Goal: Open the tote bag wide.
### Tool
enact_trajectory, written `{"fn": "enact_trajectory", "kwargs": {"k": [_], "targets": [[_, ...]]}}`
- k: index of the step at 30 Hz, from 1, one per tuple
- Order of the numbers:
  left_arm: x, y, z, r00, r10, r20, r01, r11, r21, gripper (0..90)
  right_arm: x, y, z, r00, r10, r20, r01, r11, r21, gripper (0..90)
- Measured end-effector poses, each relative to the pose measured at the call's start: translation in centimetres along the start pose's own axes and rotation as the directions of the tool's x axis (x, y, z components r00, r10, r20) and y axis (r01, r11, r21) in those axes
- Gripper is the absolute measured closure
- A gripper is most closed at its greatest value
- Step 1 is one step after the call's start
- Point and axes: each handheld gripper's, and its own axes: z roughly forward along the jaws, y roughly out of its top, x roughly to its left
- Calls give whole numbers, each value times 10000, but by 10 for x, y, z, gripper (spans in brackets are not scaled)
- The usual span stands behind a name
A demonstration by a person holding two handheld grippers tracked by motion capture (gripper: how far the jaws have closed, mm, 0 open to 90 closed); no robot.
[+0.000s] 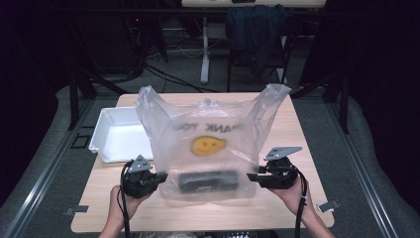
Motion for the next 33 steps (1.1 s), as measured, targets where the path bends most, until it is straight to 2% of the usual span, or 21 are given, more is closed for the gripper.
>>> {"fn": "enact_trajectory", "kwargs": {"k": [2, 4, 5, 6, 9, 10, 11, 13, 16, 19, 21, 23, 24, 25, 28, 29, 31, 33], "targets": [[0, 0, 0, 10000, 77, -5, -77, 10000, 17, 829, 1, 1, -3, 9999, -112, -2, 112, 9999, -91, 549], [2, -1, 1, 10000, -11, 31, 11, 10000, 74, 829, 3, 5, -9, 9998, -188, 103, 193, 9988, -459, 511], [3, -2, 3, 10000, -50, 7, 50, 9999, 142, 829, 6, 9, -14, 9992, -325, 224, 341, 9965, -763, 528], [3, -2, 3, 10000, -50, 7, 50, 9999, 142, 829, 6, 9, -14, 9992, -325, 224, 341, 9965, -763, 528], [5, -4, 6, 9999, -155, 43, 154, 9994, 307, 826, 4, 15, -15, 9985, -396, 388, 433, 9943, -972, 713], [6, -4, 6, 9998, -182, 27, 181, 9993, 335, 826, 4, 15, -15, 9985, -396, 388, 433, 9943, -972, 713], [6, -4, 5, 9997, -226, 33, 225, 9992, 328, 823, 2, 21, -15, 9985, -442, 337, 473, 9942, -968, 781], [5, -4, 5, 9998, -209, 63, 207, 9993, 327, 818, 4, 27, -17, 9985, -485, 260, 513, 9915, -1198, 848], [4, -4, 5, 10000, -91, -9, 91, 9995, 314, 810, 7, 30, -16, 9969, -681, 388, 721, 9908, -1145, 896], [4, -4, 5, 9999, -97, 45, 95, 9993, 358, 785, 7, 27, -11, 9978, -570, 341, 599, 9938, -932, 900], [5, -3, 5, 9999, -109, 15, 108, 9988, 474, 716, 7, 24, -6, 9984, -485, 290, 506, 9956, -793, 900], [4, 2, -1, 9997, -180, -155, 183, 9996, 203, 513, 8, 22, -2, 9981, -552, 258, 567, 9967, -584, 900], [2, 6, -4, 9994, -190, -279, 190, 9998, 5, 426, 8, 21, -2, 9981, -565, 250, 578, 9968, -544, 900], [2, 6, -4, 9994, -190, -279, 190, 9998, 5, 365, 8, 21, -2, 9981, -565, 250, 578, 9968, -544, 900], [-1, 19, -18, 9985, -174, -516, 138, 9975, -696, 356, 6, 20, -4, 9980, -526, 358, 547, 9968, -591, 900], [-1, 28, -21, 9978, -213, -622, 143, 9938, -1103, 361, 5, 19, -5, 9982, -499, 339, 518, 9969, -584, 900], [0, 31, -20, 9982, -201, -565, 134, 9930, -1173, 370, 4, 19, -6, 9983, -440, 370, 463, 9970, -626, 900], [2, 37, -14, 9980, -282, -573, 209, 9920, -1248, 429, 2, 17, -7, 9987, -358, 365, 381, 9972, -645, 900]]}}
